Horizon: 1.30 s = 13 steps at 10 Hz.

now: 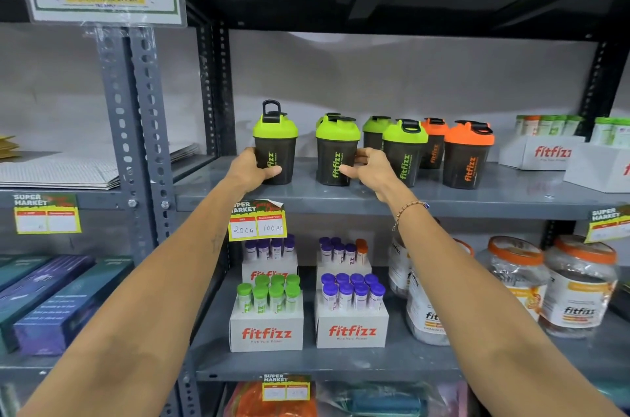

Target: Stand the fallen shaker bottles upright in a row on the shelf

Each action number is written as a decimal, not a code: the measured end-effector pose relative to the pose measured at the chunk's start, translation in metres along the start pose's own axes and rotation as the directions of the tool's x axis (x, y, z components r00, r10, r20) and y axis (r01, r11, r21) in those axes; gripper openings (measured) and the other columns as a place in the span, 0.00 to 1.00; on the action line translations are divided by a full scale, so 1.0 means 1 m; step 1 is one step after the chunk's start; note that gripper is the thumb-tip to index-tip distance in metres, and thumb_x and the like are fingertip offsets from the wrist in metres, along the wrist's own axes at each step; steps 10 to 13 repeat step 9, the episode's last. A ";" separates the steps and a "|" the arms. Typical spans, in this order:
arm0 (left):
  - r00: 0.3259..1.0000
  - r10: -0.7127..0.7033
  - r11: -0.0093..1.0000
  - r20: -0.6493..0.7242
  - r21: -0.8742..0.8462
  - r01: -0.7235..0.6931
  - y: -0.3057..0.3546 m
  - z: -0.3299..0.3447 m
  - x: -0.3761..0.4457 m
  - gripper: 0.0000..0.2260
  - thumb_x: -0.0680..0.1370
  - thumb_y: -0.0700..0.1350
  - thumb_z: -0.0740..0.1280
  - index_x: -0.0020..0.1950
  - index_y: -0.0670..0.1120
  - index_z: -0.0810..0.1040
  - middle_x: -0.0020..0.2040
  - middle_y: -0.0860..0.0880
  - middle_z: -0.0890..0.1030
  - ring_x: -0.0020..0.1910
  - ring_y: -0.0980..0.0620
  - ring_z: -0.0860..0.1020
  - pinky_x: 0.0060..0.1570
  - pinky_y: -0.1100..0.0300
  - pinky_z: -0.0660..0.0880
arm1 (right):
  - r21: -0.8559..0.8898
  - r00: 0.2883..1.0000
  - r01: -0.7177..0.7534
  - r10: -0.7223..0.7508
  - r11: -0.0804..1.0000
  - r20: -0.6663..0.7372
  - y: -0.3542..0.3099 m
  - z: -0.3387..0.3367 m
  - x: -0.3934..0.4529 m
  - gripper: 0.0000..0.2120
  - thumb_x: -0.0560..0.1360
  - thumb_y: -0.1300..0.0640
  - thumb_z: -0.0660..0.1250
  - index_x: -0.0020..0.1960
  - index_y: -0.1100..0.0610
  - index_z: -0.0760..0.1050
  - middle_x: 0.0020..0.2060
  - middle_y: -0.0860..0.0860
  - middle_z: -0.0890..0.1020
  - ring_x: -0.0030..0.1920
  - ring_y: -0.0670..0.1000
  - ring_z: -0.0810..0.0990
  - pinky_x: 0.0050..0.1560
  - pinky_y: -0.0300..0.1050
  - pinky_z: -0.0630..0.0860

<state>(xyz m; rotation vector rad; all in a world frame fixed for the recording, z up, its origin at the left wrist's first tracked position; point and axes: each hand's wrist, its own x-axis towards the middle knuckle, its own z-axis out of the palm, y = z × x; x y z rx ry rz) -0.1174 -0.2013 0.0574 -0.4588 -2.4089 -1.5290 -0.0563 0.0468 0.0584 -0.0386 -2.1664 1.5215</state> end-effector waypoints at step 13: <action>0.945 0.173 0.980 -0.279 0.145 -0.137 0.011 0.000 -0.030 0.22 0.78 0.47 0.67 0.65 0.36 0.67 0.62 0.38 0.75 0.62 0.39 0.72 0.54 0.52 0.69 | -0.320 0.942 0.126 -0.214 0.939 -0.259 -0.005 -0.004 -0.046 0.23 0.76 0.57 0.66 0.69 0.64 0.68 0.63 0.60 0.78 0.62 0.57 0.77 0.65 0.49 0.72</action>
